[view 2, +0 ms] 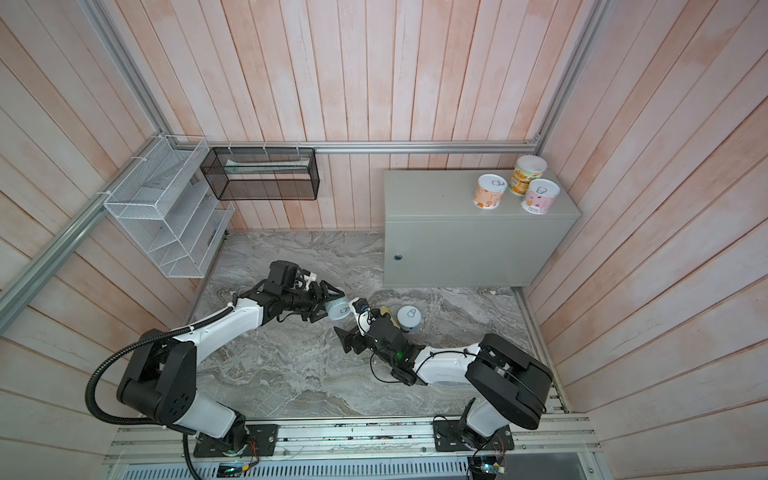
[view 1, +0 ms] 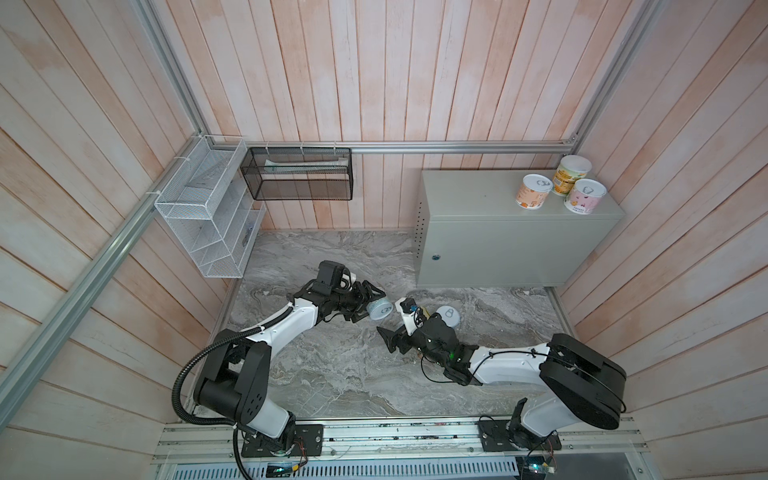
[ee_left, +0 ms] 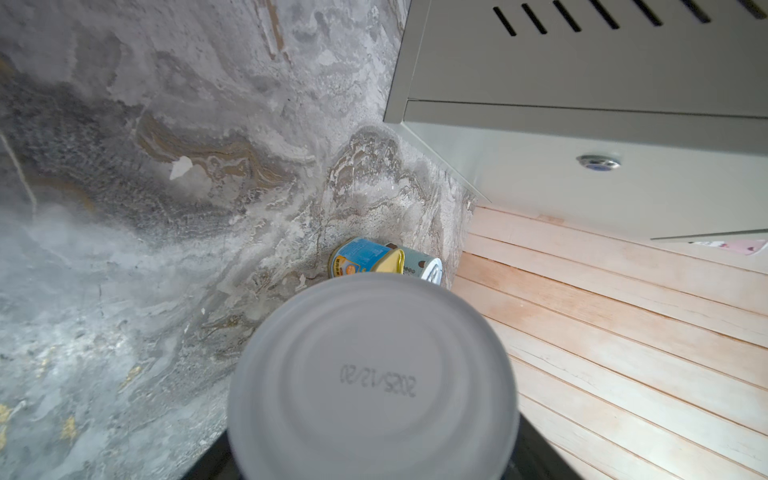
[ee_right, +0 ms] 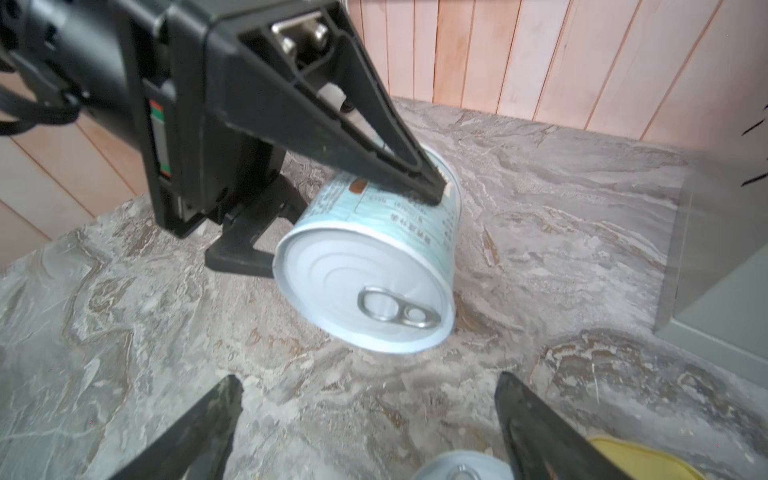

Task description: Place and organize the canned foods onto the counter

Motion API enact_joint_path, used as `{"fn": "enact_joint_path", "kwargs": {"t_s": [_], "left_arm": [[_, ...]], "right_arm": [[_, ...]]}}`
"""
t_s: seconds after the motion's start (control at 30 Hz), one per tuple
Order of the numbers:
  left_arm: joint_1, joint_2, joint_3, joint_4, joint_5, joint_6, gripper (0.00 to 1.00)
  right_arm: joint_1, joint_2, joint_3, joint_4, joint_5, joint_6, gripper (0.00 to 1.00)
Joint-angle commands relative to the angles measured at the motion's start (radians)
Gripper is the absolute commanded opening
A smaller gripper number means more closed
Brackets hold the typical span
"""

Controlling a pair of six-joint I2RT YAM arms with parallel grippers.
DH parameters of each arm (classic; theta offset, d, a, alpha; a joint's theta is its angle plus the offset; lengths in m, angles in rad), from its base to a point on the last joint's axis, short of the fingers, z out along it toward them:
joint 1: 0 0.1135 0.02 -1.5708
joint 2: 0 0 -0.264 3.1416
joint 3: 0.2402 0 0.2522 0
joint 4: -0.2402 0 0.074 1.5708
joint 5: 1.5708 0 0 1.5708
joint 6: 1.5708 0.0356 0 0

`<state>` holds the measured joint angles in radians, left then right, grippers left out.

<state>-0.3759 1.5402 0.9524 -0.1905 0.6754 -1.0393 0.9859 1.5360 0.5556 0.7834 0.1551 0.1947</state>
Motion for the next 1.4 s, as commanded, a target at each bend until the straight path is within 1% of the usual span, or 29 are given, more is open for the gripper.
{"fn": "enact_joint_path", "kwargs": {"t_s": [0.0,0.17,0.33,0.57,0.8,0.9,1.07,1.27,1.37], "left_arm": [[-0.001,-0.032,-0.012,0.043,0.042,-0.017,0.39],[0.0,-0.041,-0.027,0.055,0.049,-0.027,0.39],[0.007,-0.054,-0.04,0.074,0.045,-0.043,0.39],[0.009,-0.069,-0.058,0.129,0.062,-0.1,0.39],[0.012,-0.084,-0.058,0.127,0.069,-0.111,0.39],[0.014,-0.087,-0.057,0.128,0.072,-0.111,0.38],[0.014,-0.098,-0.076,0.146,0.08,-0.133,0.38],[0.014,-0.095,-0.091,0.176,0.093,-0.156,0.38],[0.021,-0.092,-0.091,0.17,0.087,-0.145,0.39]], "right_arm": [[0.007,0.029,0.045,0.11,0.026,-0.019,0.95],[0.005,0.076,0.058,0.197,0.033,-0.01,0.96],[0.005,0.11,0.112,0.171,0.017,-0.017,0.96],[0.005,0.146,0.148,0.145,0.033,-0.018,0.96],[0.005,0.175,0.159,0.137,0.042,-0.001,0.96],[0.005,0.182,0.164,0.13,0.06,-0.004,0.94],[-0.002,0.182,0.161,0.165,0.048,-0.006,0.85],[-0.013,0.202,0.184,0.171,0.016,-0.004,0.67],[-0.016,0.189,0.175,0.17,0.012,0.004,0.61]]}}
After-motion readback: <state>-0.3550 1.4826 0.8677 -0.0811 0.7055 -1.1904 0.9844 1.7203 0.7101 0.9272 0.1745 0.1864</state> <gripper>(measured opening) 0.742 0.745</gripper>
